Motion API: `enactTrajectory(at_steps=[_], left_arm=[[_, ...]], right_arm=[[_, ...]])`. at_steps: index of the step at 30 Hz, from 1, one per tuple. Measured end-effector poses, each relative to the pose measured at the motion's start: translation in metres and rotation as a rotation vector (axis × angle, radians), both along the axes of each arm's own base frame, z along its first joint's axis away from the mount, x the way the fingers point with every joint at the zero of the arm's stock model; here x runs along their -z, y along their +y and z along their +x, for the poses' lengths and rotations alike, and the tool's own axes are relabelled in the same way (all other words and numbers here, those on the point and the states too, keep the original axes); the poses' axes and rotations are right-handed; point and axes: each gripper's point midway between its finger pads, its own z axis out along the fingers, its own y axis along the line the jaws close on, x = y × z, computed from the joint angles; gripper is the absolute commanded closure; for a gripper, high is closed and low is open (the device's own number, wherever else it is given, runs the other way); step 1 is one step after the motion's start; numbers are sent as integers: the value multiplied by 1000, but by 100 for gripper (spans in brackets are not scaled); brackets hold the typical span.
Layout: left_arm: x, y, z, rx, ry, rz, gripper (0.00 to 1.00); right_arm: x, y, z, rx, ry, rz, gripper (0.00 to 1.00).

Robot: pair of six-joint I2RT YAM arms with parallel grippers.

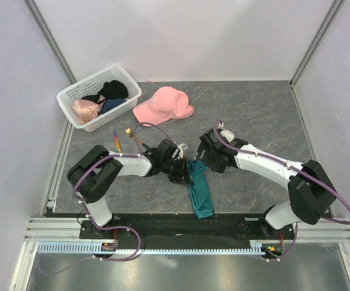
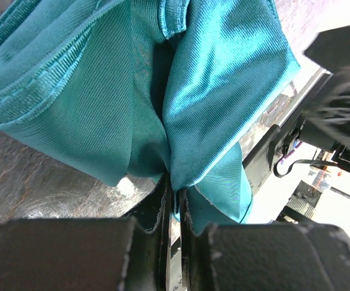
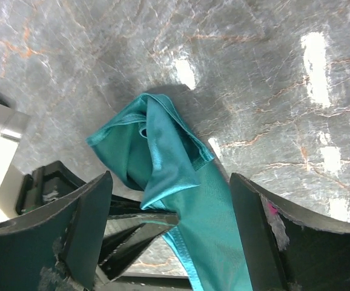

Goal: Fold the napkin into a case and place the utensils inside
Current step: Fold the 2/3-rectangle-folded napkin at the center of the board, then pick up the top corner of the smaller rectangle folded napkin from the center of the board.

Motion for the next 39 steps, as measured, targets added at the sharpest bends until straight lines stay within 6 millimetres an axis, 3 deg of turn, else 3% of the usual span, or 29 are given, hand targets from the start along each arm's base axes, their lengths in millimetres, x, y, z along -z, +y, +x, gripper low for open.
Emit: enactTrajectory(at_steps=[6,17,20,24,29,31,34,35,39], left_arm=[[0,0,0,0,0,0,91],[0,0,0,0,0,0,93],[0,0,0,0,0,0,93],[0,0,0,0,0,0,93],[0,0,0,0,0,0,94],[-1,0,0,0,0,0,94],[-2,1,-1,0,2,2,85],[-2,1,-1,1,2,2,76],[-9,4,-4,15,-10,7,62]], right_arm=[[20,-10,-2,-54,36,14,32],[29,-6,5,-153,3,70,36],[30,-5,5,-171,-6,76,43],[29,-3,7,-186,-21,82,61],[30,1,9,-200,-25,100,64],[30,2,9,-202,-24,102,75],[30,3,9,-208,-24,107,92],[30,3,9,-209,-23,110,100],[30,2,7,-209,-10,116,100]])
